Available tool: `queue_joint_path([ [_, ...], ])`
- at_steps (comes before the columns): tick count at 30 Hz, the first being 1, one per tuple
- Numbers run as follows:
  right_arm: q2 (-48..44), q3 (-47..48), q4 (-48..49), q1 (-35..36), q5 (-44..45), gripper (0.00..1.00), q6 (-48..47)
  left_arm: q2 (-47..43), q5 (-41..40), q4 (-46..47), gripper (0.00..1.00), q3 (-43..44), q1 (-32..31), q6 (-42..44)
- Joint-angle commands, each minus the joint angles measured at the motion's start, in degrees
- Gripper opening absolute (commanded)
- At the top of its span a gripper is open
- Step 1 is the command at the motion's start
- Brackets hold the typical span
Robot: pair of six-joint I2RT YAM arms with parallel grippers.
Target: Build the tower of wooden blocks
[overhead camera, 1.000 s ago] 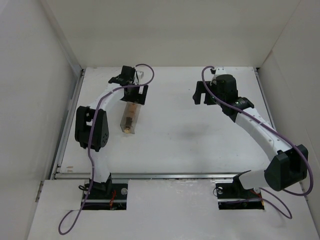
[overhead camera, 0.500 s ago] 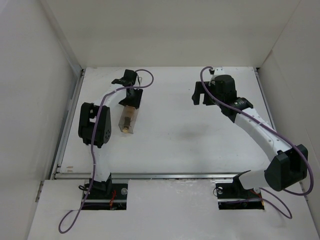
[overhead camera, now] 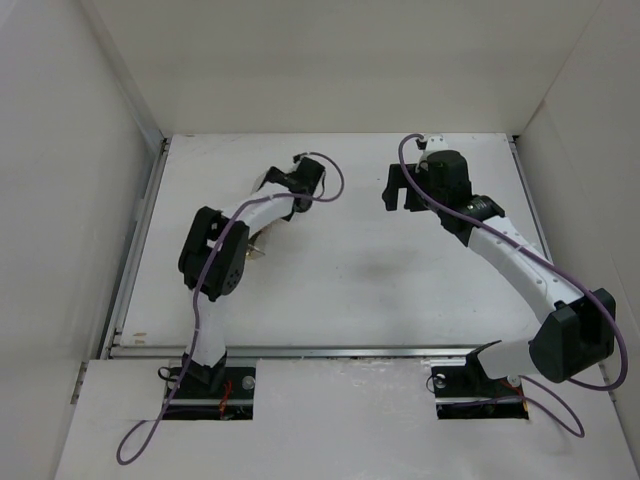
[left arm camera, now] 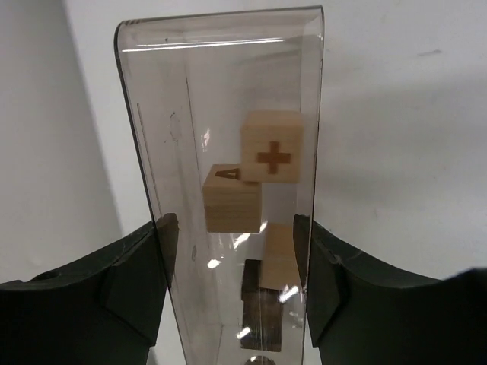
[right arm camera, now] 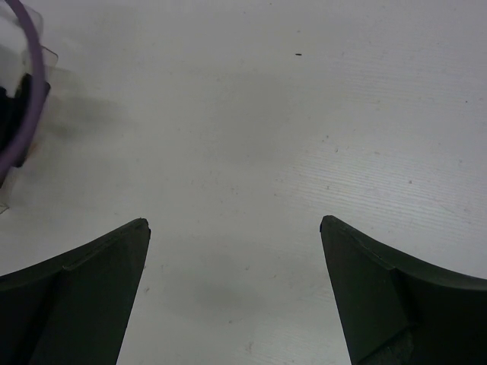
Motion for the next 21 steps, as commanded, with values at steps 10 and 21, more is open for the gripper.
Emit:
queue_joint_path([
  [10, -2.5, -1.1, 1.9, 1.4, 3.4, 0.99, -1.1, 2.1, -22.8, 6.6, 0.00, -3.1, -10.3, 6.3],
  [21, -3.0, -1.1, 1.9, 1.4, 3.4, 0.99, -1.6, -4.7, -1.7, -5.1, 0.00, 5.2, -6.1, -1.8],
])
